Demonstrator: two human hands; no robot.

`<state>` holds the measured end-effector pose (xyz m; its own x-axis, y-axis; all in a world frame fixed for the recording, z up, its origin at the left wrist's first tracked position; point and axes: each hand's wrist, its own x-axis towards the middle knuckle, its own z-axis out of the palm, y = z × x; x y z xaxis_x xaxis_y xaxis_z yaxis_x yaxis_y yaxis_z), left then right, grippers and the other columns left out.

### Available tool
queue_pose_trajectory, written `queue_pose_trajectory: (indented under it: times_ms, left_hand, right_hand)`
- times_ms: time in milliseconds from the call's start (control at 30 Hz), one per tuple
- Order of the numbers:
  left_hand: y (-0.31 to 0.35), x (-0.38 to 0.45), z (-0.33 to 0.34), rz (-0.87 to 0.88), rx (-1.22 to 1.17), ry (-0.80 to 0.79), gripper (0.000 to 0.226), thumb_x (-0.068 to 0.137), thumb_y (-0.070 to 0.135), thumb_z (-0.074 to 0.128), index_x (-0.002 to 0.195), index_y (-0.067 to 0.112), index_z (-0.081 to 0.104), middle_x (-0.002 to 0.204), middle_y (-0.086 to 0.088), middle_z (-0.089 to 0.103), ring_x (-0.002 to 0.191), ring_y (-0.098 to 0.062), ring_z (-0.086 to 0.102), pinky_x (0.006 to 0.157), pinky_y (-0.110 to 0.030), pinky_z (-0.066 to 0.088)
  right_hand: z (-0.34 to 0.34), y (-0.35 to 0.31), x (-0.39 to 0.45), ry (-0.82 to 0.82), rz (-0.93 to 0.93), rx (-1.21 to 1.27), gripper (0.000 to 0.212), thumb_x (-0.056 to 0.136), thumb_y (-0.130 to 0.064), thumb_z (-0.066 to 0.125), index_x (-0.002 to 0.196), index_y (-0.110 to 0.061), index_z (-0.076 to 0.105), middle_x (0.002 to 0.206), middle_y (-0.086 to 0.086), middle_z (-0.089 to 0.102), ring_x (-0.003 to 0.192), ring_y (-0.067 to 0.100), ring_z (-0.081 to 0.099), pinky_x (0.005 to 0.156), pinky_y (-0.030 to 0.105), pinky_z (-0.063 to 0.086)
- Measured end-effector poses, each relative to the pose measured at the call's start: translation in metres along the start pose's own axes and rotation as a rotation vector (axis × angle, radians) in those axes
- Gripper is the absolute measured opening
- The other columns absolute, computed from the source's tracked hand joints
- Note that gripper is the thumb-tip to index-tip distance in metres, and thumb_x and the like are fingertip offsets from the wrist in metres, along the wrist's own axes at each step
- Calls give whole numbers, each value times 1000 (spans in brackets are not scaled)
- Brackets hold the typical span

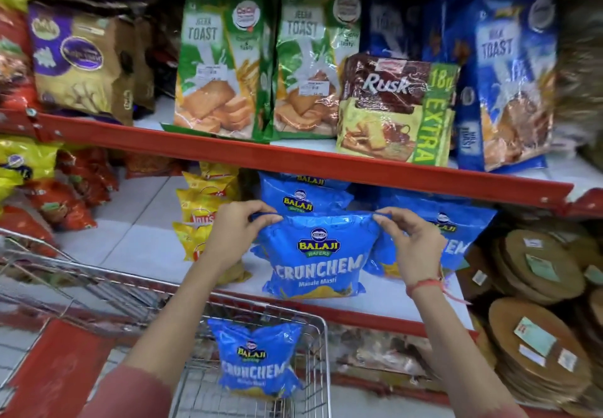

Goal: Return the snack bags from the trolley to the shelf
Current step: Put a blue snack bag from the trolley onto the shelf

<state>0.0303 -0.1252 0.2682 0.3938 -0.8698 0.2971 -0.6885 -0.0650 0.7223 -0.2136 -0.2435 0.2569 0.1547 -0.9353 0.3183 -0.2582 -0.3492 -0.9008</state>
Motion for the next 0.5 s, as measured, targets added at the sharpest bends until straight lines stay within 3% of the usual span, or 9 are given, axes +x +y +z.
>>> queue_pose_trajectory:
  times_ms: [133,267,400,500]
  left_hand:
    - [-16,7,19,-49,69,-48,16,79,25,68,88,13,74,76,-5,75,59,-3,59,49,-6,40]
    - [-21,5,26,-48,80,-28,16,80,20,67,92,11,72,94,-8,76,73,-6,60,60,1,42]
    - [-23,-10,17,13,59,128,18,80,21,67,96,13,71,97,-5,74,82,-7,63,72,0,41]
    - [-35,-39,10,26,48,230,20,80,23,66,98,16,70,101,4,71,80,-1,61,70,-1,44]
  right_hand:
    - [6,23,4,-37,89,-35,12,81,-11,72,77,-23,71,79,10,73,79,19,69,76,39,57]
    - [11,32,-2,-23,94,-100,7,81,-17,72,86,-22,71,85,8,74,81,17,68,80,46,58]
    - [20,25,-22,103,-79,-247,27,82,-24,72,107,-17,65,109,5,65,97,17,59,85,40,54]
    - [35,24,-50,152,-241,-289,27,84,-22,71,109,-14,65,114,8,58,106,13,47,94,22,43]
